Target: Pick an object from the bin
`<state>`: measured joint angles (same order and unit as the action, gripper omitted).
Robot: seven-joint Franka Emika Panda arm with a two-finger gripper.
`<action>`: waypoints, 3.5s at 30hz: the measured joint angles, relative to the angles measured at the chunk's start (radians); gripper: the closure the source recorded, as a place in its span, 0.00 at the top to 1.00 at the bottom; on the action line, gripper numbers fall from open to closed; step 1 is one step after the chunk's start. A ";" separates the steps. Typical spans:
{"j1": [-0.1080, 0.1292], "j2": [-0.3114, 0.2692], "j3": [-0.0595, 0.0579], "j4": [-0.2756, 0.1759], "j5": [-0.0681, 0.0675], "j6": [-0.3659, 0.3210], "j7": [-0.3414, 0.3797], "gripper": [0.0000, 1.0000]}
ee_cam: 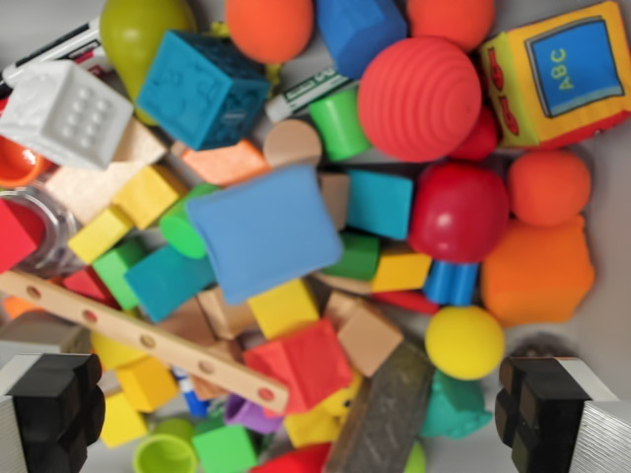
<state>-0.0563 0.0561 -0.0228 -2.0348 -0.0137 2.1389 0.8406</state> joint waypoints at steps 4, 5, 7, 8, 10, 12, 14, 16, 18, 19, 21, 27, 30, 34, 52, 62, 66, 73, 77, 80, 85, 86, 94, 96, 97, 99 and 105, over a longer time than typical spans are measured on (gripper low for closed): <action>0.000 -0.013 -0.003 -0.031 0.000 0.016 0.021 1.00; 0.000 -0.015 -0.003 -0.035 0.000 0.019 0.024 1.00; 0.000 -0.022 -0.005 -0.054 0.000 0.029 0.037 1.00; 0.000 -0.026 -0.005 -0.063 0.000 0.033 0.044 1.00; 0.000 -0.034 -0.007 -0.081 0.000 0.043 0.057 1.00; 0.000 -0.041 -0.009 -0.100 0.000 0.053 0.070 1.00; 0.000 -0.046 -0.010 -0.113 0.000 0.061 0.080 1.00; 0.000 -0.054 -0.012 -0.134 0.000 0.072 0.096 1.00; 0.000 -0.062 -0.014 -0.155 0.000 0.082 0.110 1.00; 0.000 -0.066 -0.015 -0.164 0.000 0.088 0.118 1.00; 0.000 -0.071 -0.016 -0.179 0.000 0.097 0.129 1.00; -0.001 -0.093 -0.022 -0.238 0.000 0.130 0.174 1.00; -0.002 -0.103 -0.025 -0.270 0.000 0.149 0.199 1.00; -0.004 -0.119 -0.028 -0.315 0.000 0.176 0.234 1.00; -0.028 -0.172 -0.035 -0.507 -0.003 0.300 0.391 1.00; -0.051 -0.192 -0.037 -0.622 -0.004 0.385 0.486 1.00; -0.060 -0.196 -0.037 -0.661 -0.004 0.418 0.519 1.00; -0.079 -0.198 -0.038 -0.734 -0.004 0.482 0.581 1.00; -0.089 -0.194 -0.039 -0.770 -0.003 0.521 0.609 1.00; -0.089 -0.163 -0.040 -0.771 -0.002 0.558 0.611 1.00; -0.089 -0.078 -0.040 -0.769 0.006 0.631 0.609 1.00; -0.089 -0.064 -0.040 -0.769 0.008 0.644 0.608 1.00; -0.088 0.010 -0.038 -0.766 0.025 0.719 0.597 1.00; -0.088 0.022 -0.037 -0.765 0.027 0.730 0.595 1.00; -0.088 0.024 -0.037 -0.765 0.027 0.732 0.595 1.00; -0.088 0.026 -0.036 -0.765 0.028 0.735 0.594 0.00; -0.088 0.025 -0.036 -0.765 0.028 0.735 0.594 0.00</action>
<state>-0.1444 0.0813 -0.0592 -2.7993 0.0143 2.8742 1.4346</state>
